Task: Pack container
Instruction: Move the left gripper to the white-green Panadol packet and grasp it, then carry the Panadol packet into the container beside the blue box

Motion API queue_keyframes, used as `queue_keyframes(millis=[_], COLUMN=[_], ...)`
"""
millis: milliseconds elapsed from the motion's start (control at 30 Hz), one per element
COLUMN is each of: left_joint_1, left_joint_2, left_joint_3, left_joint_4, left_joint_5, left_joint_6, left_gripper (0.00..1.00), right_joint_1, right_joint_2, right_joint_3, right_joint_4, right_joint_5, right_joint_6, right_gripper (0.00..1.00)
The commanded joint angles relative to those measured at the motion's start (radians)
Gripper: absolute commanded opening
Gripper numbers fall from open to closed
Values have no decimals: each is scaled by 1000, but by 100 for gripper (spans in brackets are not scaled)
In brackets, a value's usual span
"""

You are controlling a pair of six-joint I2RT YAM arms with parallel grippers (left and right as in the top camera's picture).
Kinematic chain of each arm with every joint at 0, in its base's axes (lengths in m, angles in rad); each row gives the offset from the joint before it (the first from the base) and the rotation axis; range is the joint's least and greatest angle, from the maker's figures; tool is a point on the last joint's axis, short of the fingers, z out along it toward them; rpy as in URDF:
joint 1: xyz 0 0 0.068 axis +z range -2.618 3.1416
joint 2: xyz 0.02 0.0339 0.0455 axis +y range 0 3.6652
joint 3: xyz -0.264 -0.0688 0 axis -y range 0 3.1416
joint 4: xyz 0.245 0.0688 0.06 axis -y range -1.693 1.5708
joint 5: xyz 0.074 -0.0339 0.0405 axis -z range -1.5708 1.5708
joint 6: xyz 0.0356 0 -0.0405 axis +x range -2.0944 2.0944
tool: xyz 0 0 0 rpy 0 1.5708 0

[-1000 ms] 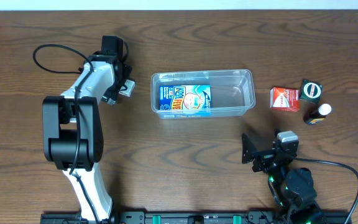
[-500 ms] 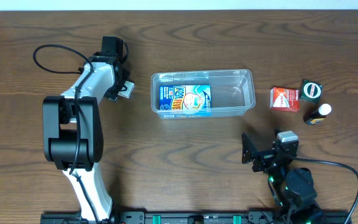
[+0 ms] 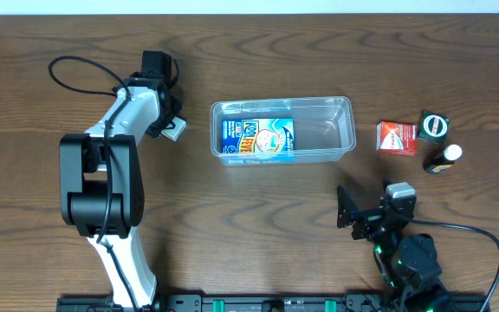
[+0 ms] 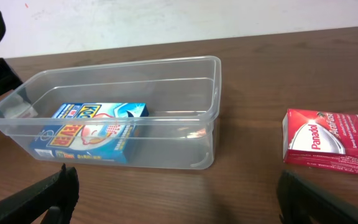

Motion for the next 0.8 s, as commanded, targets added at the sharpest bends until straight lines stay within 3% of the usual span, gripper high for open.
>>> queue_keyframes(millis=[0,133,300,567,767], left_joint_1=[5,5,10,6,-31], left_joint_2=[0,-4,-50,-267,-459], left_joint_3=[-7,-7,-5,-5,-5], left_joint_4=[-6,-6,-8,-18,-20], left_joint_5=[-16,-16,-16,-15,20], left_joint_6=[71,111,258,560,704], left_gripper=[52,52,52,52,52], right_joint_1=[5,5,5,5,5], right_joint_2=[-2,-2,-2,-2,-2], right_joint_3=[-4,-4,-4,-4,-4], right_joint_4=[0,0,0,0,0], right_joint_5=[3,3,3,3,3], right_joint_6=[-13,-13,-13,-13,-13], right_gripper=[99,99,99,99,99])
